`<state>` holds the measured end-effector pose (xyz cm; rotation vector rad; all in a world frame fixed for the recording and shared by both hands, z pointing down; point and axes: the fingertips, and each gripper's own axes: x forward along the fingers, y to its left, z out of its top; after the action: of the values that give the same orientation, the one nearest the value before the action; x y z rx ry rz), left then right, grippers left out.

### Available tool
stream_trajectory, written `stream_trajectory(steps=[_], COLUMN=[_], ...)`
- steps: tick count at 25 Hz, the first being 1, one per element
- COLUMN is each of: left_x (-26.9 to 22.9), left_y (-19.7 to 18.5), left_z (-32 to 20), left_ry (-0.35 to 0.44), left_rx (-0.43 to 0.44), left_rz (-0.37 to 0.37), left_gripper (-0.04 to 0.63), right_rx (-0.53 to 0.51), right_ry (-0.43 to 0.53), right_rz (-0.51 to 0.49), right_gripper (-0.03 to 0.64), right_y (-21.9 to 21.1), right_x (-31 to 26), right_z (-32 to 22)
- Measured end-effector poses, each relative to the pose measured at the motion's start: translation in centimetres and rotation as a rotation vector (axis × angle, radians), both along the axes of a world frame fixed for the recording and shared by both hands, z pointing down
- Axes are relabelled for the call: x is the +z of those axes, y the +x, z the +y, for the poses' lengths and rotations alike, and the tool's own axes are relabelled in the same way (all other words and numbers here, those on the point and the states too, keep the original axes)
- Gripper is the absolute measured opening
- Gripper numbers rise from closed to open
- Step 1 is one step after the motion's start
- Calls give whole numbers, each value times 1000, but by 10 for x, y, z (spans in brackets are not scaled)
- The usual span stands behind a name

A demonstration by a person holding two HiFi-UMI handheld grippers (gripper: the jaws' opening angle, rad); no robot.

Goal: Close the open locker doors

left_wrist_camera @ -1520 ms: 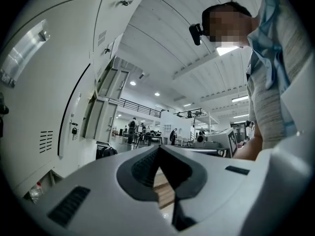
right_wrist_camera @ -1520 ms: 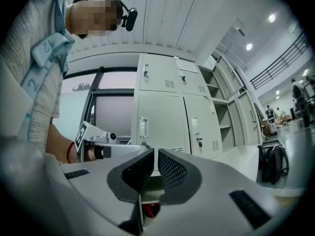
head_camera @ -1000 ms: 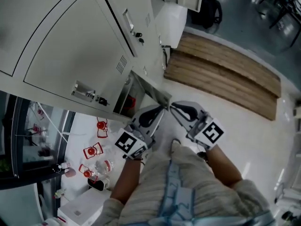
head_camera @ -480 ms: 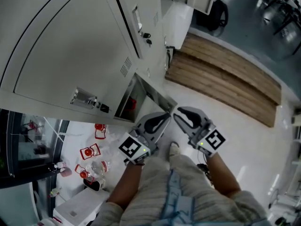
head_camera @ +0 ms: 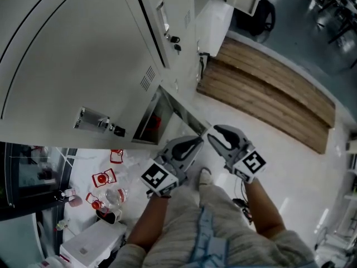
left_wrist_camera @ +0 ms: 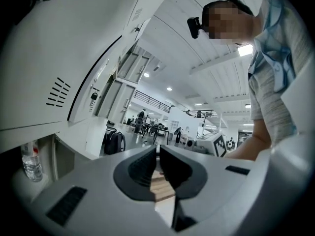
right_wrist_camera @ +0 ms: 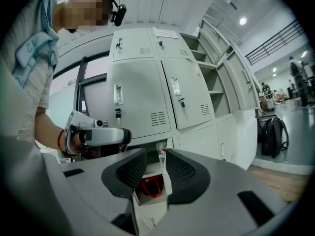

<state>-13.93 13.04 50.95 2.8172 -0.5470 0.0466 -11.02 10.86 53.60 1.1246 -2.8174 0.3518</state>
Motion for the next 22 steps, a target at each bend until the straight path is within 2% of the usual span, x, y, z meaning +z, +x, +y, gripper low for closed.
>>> stream_trajectory(steps=[2,7,10,14,18,22], left_x=[-1,11,5,5,12,0], left_y=[2,3,5,4,1,2], left_z=[-2,-3,-5,-6,-3,-6], left_ry=[-7,-14,-20,-25,-40,-43], left_rx=[-8,-7,-28,-40,-41,-63], left_rz=[15,-6,22,33,16,53], left_gripper=[3,3,3,3,3,3], right_rx=[0,24,24,5,13,-3], right_ry=[-18,-56,-47,-89,-74,-72], right_rz=[19,25,38,30,8,24], right_gripper=[95,95,95,95,95,94], right_y=[2,9,13,8,14,9], right_x=[9,25,33,37,43,42], right_z=[-3,-14,-22,-24,-28,-25])
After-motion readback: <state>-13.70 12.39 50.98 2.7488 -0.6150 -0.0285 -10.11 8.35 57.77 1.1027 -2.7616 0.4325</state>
